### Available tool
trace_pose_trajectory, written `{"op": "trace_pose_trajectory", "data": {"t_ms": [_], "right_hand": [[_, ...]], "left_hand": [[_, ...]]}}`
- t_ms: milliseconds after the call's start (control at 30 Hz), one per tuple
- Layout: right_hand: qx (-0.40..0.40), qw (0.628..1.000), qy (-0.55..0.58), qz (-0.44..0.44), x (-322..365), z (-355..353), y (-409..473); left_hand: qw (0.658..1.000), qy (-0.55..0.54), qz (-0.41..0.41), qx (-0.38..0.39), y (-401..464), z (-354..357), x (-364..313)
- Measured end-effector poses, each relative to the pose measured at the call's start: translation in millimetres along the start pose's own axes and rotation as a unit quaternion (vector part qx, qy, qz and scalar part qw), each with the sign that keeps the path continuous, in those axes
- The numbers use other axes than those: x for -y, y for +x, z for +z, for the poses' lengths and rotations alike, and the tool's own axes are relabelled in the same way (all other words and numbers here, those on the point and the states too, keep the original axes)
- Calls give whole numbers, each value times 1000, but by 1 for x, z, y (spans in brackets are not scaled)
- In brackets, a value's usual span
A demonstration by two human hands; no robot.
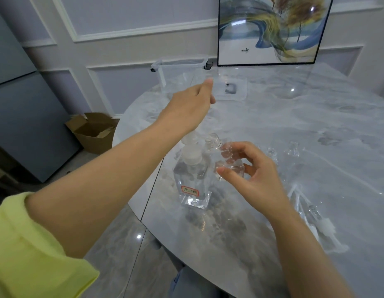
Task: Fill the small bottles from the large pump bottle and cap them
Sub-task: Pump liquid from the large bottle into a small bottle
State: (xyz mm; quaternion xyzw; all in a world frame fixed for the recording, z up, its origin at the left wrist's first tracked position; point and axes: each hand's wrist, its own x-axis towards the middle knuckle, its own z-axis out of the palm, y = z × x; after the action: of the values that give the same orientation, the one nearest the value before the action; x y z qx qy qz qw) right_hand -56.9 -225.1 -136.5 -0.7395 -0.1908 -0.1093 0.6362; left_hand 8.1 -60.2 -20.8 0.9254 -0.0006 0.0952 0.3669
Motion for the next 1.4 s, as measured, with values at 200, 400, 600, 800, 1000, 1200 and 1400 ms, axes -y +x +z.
{"op": "trace_pose_trajectory", "data": {"t_ms": [200, 400, 600, 800, 1000, 1200, 1400], "right_hand": [[8, 1000, -27, -14, -1, 0, 0], [5, 999, -29, -11, 0, 0, 0], [3, 1000, -24, -7, -1, 0, 0], [0, 1000, -25, -18, -2, 1, 0], [-7, 999, -38, -33, -2, 0, 2], [-9, 999, -33, -36, -4, 1, 2], [-3, 999, -21, -44, -2, 2, 1]], "left_hand": [[994, 50, -60, 82, 0, 14, 9], [986, 52, -89, 134, 4, 10, 8], [977, 100, -84, 166, 1, 11, 1], [977, 88, -81, 174, 3, 12, 5], [976, 74, -73, 190, 8, 13, 7], [973, 91, -54, 206, 9, 12, 6], [972, 81, -68, 208, 9, 13, 7]]}}
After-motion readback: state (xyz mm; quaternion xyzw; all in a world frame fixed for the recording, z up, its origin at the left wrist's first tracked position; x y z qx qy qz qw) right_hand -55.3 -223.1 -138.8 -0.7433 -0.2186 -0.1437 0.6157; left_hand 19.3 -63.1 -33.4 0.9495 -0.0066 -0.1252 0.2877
